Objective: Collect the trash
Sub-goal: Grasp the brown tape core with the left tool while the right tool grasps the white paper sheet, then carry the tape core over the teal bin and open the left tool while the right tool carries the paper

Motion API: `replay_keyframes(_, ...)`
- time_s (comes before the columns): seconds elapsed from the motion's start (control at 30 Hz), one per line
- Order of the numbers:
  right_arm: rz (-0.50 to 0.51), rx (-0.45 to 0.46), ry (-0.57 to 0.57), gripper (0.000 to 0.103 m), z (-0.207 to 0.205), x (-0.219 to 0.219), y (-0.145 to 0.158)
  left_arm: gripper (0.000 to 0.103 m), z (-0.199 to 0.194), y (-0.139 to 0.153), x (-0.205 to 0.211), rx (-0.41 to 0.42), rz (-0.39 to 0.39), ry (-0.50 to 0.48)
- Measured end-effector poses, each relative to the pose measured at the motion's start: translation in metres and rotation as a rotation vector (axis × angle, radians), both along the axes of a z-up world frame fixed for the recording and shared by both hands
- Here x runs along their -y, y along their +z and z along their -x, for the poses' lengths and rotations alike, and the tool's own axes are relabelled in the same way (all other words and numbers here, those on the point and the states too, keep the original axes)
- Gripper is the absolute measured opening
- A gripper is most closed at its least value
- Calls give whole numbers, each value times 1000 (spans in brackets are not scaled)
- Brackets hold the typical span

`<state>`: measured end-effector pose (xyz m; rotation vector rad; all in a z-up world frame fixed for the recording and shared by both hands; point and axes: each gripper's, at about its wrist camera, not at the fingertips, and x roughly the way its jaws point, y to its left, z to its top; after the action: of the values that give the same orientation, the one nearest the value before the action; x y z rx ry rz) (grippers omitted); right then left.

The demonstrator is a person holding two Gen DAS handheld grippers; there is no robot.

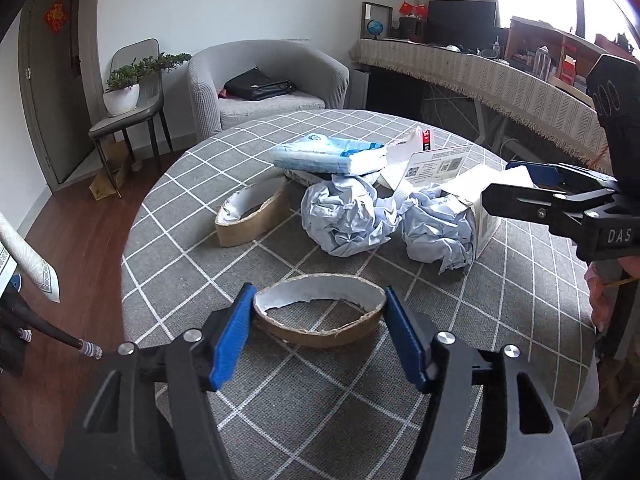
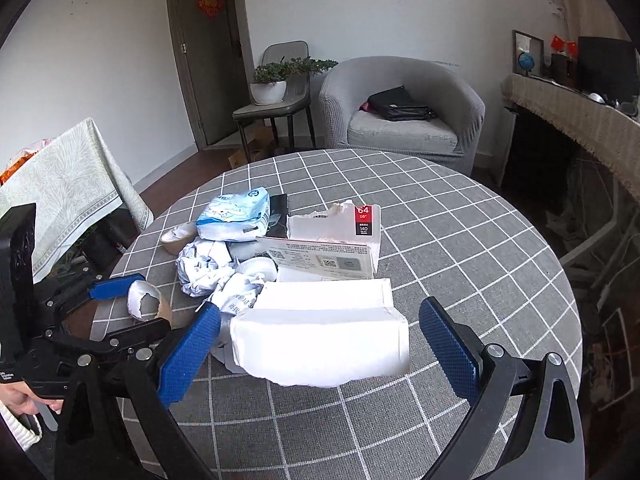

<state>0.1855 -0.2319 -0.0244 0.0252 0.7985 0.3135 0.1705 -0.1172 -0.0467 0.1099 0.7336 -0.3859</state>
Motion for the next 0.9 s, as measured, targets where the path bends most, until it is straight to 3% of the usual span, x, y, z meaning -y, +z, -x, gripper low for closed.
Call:
replay_keyframes(0.1, 11, -4, 0, 99, -2, 2, -3, 66, 1, 3, -1, 5, 14, 10)
replay_keyframes(0.17, 17, -4, 6, 88, -2, 1, -4, 66, 1, 5, 0, 2, 31, 6)
replay_keyframes(0.2, 10, -8, 9, 78, -3, 1, -5, 66, 2, 6, 1, 6, 32, 2)
replay_keyframes(0.23, -1, -9, 10, 76, -2, 2, -5, 66, 4, 6, 1, 10, 32, 0)
replay_keyframes(0.53, 49, 12, -46, 76, 5, -1, 1, 66, 9, 18, -6, 25, 83, 11)
replay_keyframes(0.73, 14, 59, -123, 76, 17, 15, 16, 66, 8, 30, -19, 42, 113, 36)
replay_keyframes(0.9, -8, 88, -92, 76, 17, -2, 29, 66, 10, 32, -36, 57, 113, 63)
